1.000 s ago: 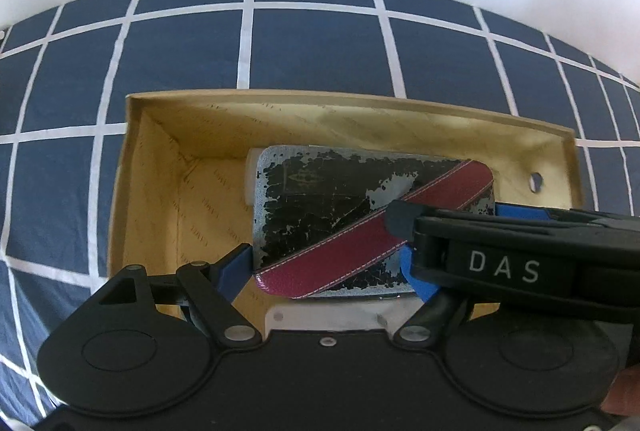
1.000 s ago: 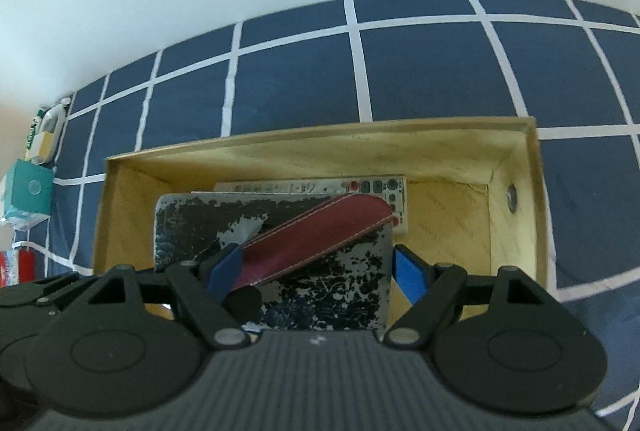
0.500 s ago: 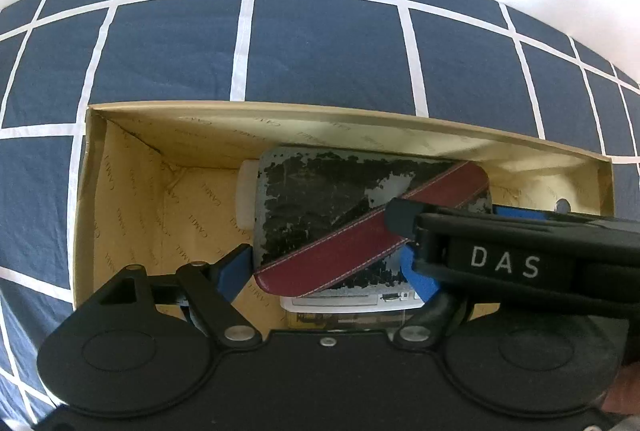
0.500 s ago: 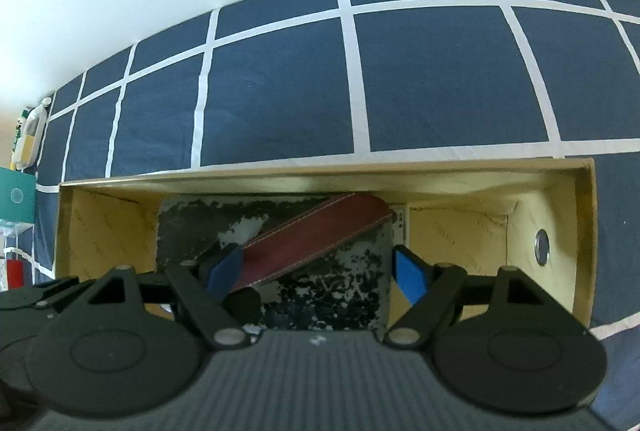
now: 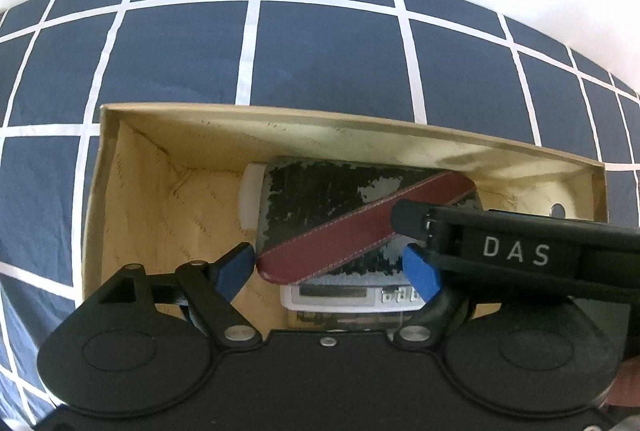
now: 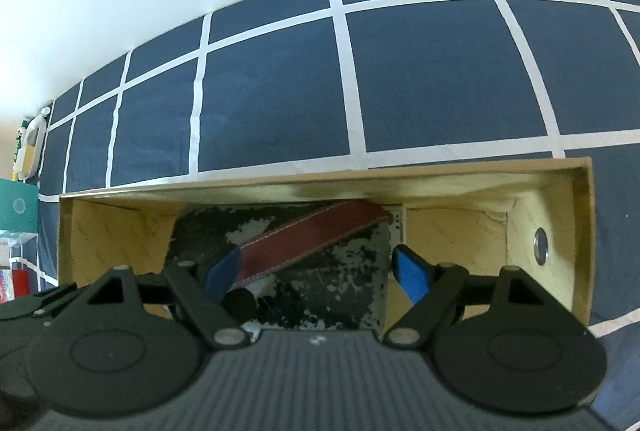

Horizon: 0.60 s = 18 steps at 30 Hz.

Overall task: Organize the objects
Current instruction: 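Lower the phone case onto the remotes and open the right gripper, then move the right tool away from the box toward the white air-conditioner remote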

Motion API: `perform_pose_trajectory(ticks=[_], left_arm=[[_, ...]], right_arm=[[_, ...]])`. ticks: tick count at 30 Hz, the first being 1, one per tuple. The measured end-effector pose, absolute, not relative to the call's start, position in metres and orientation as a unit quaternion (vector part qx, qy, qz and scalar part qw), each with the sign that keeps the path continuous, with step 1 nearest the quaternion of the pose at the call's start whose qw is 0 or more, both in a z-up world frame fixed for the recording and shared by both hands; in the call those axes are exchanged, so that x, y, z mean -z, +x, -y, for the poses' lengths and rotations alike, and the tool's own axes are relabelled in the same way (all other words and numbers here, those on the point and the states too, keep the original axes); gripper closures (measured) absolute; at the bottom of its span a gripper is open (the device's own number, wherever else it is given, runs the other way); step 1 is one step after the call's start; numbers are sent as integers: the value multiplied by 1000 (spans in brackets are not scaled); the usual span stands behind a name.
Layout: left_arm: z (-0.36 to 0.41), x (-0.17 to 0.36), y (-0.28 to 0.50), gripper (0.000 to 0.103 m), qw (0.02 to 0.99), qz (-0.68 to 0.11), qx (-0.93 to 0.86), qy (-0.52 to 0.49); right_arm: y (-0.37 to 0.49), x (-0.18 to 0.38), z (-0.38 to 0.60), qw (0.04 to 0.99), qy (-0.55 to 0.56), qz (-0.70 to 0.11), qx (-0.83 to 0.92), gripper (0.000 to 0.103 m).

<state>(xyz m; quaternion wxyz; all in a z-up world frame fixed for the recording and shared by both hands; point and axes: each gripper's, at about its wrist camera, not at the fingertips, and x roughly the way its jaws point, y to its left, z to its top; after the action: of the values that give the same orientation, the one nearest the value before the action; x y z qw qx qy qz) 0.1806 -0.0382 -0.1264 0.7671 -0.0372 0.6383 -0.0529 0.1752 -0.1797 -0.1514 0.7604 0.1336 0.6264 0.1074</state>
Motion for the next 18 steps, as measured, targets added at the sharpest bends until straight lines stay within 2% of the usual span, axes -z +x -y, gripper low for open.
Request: perform_pose_trajectory(ticks=[12, 18], left_arm=[[37, 90, 138, 17, 784, -619, 29, -47], [41, 67, 108, 10, 791, -609, 25, -45]], right_arm=[[145, 114, 194, 780, 127, -601, -123, 20], [115, 87, 205, 794, 118, -582, -129, 13]])
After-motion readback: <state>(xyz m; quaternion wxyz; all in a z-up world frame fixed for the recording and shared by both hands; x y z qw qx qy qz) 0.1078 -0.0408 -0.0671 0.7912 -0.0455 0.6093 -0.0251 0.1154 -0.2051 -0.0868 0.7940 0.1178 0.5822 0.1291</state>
